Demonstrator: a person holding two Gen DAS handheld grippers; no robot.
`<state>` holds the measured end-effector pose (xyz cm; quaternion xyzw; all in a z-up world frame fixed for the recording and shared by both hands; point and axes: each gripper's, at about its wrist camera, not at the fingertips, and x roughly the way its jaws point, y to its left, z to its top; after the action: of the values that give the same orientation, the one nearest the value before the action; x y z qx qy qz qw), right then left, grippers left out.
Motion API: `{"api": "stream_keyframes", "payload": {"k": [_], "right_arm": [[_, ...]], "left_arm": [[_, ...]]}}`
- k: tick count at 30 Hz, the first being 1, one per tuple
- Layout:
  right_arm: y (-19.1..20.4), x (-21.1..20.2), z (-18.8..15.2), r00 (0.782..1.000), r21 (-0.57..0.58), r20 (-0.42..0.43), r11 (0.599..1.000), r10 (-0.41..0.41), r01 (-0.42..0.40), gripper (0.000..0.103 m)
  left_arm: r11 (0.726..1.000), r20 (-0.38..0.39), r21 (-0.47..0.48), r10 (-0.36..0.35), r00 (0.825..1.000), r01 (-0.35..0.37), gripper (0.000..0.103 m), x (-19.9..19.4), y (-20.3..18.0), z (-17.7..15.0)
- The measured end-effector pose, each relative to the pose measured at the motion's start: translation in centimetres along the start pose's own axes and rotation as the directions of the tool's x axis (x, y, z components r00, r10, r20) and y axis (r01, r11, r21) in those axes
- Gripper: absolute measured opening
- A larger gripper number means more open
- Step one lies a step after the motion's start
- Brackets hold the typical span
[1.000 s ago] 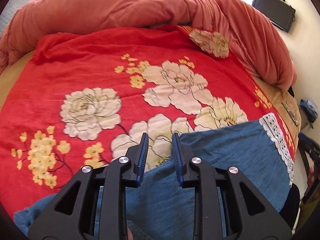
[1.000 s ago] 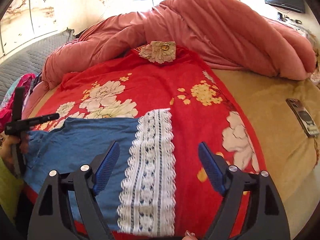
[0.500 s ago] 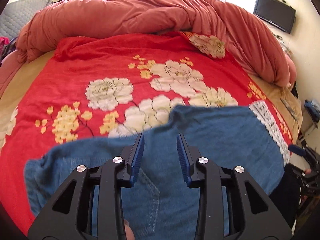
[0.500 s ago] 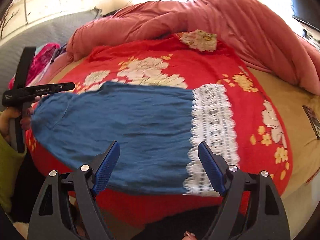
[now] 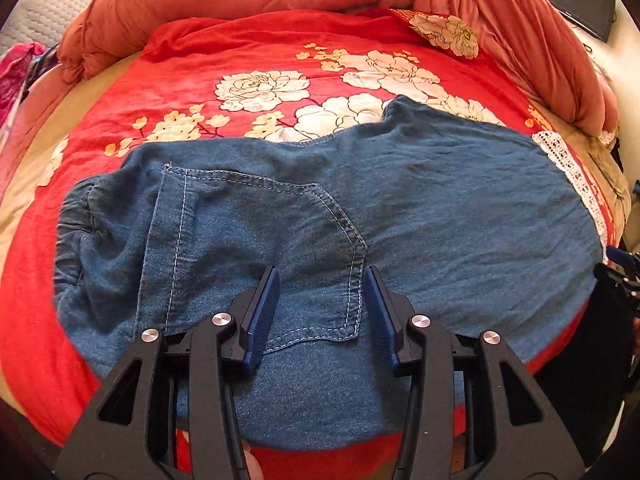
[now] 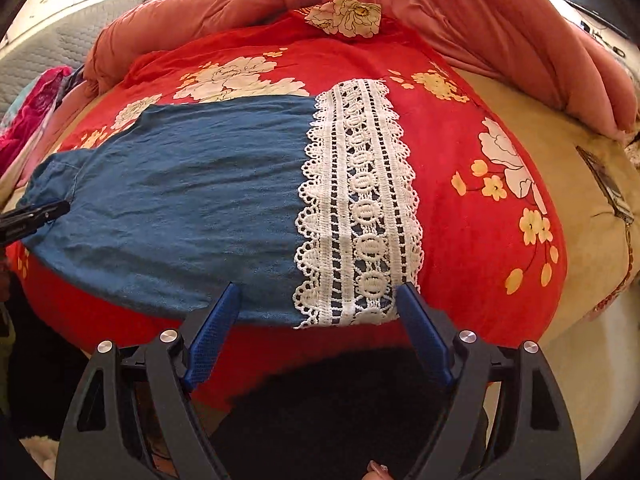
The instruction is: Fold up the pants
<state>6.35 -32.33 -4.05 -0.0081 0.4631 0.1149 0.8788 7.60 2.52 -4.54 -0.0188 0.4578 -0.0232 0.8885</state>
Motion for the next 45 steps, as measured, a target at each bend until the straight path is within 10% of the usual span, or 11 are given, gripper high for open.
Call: {"api": "stream_keyframes", "payload": {"k": [5, 9, 26, 28, 45], "right_arm": [[-0.1, -0.4, -0.2, 1.0, 0.014, 0.009, 1.0, 0.005, -0.005, 0.081], [0.2, -2.0, -0.4, 0.998, 0.013, 0.053, 1.0, 0.026, -0.027, 0.081], [-3.2, -6.7, -0.8, 0.982, 0.126, 0.182, 0.99, 0.046, -0.069, 0.081], [-3.5, -7.1, -0.8, 0.979, 0.131, 0.197, 0.989, 0.048, -0.074, 0.096], [-5.4, -7.0, -0.9, 0.967, 0.195, 0.237, 0.97, 0.095, -0.143, 0.097]], "left_arm": [[1.0, 0.023, 0.014, 0.003, 1.0, -0.003, 0.04, -0.4, -0.4, 0.1], [0.998, 0.055, 0.054, -0.011, 0.998, 0.008, 0.064, -1.9, -1.7, -0.2], [0.978, 0.101, 0.177, -0.134, 0.986, 0.114, 0.08, -6.9, -10.3, 0.2], [0.973, 0.105, 0.199, -0.137, 0.985, 0.114, 0.081, -7.0, -11.5, 0.6], [0.939, 0.029, 0.299, -0.186, 0.982, 0.169, 0.084, -3.3, -18.2, 4.6]]}}
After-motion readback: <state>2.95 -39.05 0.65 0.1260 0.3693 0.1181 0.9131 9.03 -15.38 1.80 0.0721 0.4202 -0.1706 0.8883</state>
